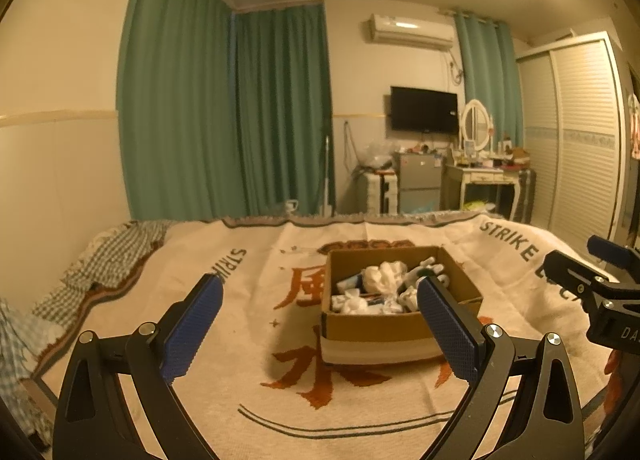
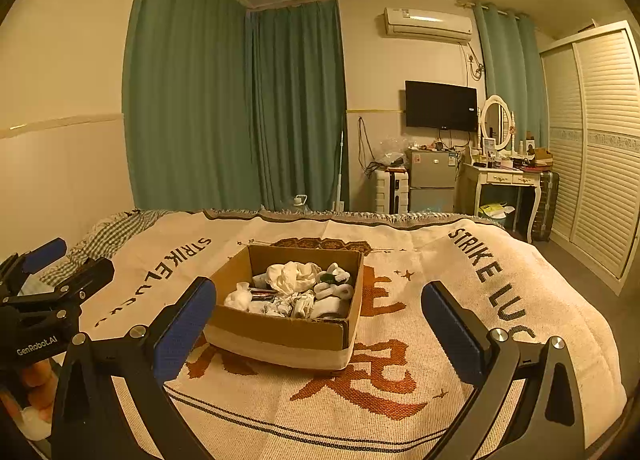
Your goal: Organize soft objects
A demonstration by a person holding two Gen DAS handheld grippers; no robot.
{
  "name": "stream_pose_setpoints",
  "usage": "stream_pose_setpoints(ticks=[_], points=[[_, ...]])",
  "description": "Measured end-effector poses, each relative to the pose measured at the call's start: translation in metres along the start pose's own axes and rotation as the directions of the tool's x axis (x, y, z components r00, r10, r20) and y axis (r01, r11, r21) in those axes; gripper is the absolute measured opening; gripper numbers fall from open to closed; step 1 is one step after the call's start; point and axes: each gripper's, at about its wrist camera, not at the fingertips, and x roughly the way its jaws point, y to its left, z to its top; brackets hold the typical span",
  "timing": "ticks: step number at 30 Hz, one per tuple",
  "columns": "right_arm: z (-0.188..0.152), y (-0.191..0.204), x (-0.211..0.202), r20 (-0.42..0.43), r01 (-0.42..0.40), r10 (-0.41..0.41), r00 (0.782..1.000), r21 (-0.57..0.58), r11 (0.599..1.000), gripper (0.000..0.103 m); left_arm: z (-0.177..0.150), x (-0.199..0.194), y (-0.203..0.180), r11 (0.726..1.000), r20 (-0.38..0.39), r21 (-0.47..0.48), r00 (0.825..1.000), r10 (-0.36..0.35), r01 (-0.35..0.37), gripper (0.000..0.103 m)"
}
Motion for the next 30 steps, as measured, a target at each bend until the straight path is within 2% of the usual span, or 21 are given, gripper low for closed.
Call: stream_pose_setpoints(ticks=[30], points=[[-0.0047,0.001,0.0023,-0.017,0.003,-0.004,1.0,-0.008,1.0,0.103,-0.0021,0.0052,0.0015,1.0,-0.015,-0.001,1.0,-0.005,0.005,0.1]])
